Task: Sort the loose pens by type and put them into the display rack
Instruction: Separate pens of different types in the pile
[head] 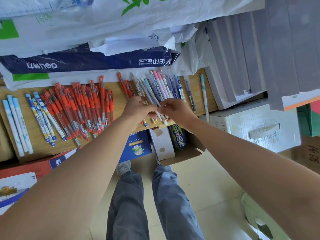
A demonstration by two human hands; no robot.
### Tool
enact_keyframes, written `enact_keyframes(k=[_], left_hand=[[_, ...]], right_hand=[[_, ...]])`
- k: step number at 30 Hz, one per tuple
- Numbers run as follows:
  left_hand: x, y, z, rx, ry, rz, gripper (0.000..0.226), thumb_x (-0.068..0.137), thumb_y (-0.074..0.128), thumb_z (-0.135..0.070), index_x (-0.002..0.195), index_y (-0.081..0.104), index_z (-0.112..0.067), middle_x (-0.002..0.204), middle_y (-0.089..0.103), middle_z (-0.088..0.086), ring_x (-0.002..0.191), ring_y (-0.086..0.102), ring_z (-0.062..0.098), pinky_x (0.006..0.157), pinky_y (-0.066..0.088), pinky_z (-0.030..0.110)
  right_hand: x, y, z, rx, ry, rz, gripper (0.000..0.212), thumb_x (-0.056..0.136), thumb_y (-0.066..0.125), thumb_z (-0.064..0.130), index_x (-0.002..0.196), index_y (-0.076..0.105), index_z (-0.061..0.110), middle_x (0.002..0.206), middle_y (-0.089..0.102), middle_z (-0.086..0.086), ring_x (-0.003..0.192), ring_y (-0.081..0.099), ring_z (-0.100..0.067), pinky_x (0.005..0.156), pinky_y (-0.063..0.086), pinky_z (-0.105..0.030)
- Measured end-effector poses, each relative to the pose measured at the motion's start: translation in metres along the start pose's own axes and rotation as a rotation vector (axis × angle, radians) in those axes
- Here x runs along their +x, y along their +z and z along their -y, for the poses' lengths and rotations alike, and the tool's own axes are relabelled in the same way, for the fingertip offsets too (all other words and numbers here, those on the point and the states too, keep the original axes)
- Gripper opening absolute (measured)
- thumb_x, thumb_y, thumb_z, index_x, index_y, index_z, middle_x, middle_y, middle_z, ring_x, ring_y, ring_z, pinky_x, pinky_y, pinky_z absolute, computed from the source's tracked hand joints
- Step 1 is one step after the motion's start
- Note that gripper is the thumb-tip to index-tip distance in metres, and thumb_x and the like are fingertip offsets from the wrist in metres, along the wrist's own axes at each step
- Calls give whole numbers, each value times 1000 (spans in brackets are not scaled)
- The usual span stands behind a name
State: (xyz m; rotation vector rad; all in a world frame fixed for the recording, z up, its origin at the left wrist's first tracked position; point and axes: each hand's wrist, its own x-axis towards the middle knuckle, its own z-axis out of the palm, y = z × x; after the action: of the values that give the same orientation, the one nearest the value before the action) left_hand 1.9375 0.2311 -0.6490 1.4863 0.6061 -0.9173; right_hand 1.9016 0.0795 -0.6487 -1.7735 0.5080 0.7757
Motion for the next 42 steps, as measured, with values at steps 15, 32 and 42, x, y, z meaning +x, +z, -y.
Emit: enact_keyframes(k=[15, 32, 42], left_hand=[[15, -10, 2, 293, 10, -102, 28, 99, 47, -37, 104, 50, -9, 90, 46, 9, 66, 43, 18, 57, 39, 27], [23, -28, 19, 389, 47, -103, 49, 96, 49, -43, 112, 53, 3, 95, 44, 8, 83, 44, 21, 74, 40, 36], [17, -29, 16, 331, 77, -95, 34, 97, 51, -35, 107, 59, -3, 85, 50, 3, 72, 47, 15, 70, 46, 35]], right_hand=[[14, -10, -7, -448, -34, -329, 15, 89, 64, 28, 99, 70, 19, 84, 72, 0, 73, 68, -15, 69, 57, -31], [27, 19, -6, -813, -35, -369, 27, 90, 62, 36, 104, 66, 14, 92, 69, -5, 81, 64, -24, 65, 53, -32], [27, 19, -6, -538, -34, -345, 15, 86, 66, 28, 87, 64, 14, 78, 64, 3, 71, 59, -13, 59, 46, -27]])
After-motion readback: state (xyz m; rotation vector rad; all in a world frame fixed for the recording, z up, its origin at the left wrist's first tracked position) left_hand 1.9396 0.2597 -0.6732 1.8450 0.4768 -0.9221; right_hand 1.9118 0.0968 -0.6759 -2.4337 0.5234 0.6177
